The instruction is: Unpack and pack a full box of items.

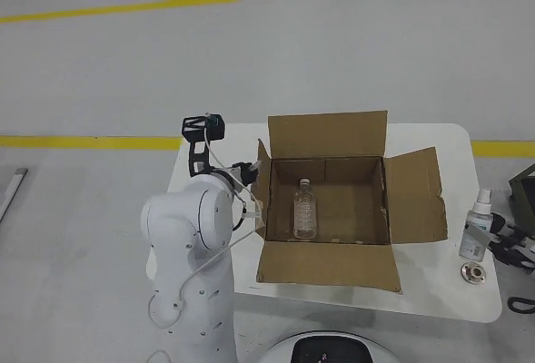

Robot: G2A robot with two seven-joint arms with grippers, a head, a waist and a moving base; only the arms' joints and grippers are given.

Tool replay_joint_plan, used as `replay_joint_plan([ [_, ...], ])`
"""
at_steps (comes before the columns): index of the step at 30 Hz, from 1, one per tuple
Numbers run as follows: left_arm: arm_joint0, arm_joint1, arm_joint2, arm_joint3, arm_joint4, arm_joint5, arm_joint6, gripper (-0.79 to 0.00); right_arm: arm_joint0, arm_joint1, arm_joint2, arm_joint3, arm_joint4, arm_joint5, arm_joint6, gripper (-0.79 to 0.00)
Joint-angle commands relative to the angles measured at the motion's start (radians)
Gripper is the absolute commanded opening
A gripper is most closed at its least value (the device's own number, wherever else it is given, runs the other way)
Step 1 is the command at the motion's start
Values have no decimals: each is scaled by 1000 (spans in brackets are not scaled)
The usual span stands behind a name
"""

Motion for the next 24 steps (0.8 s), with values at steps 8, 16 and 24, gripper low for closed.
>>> replay_joint_plan([
  [8,2,4,-24,6,24,-5,2,0,140,8,-186,-107,-123,168,9,-785],
  [16,2,4,-24,6,24,-5,2,0,396,1,-524,-20,-367,414,-9,-785],
  [24,2,4,-24,6,24,-5,2,0,564,-23,-761,103,-530,613,-18,-785],
])
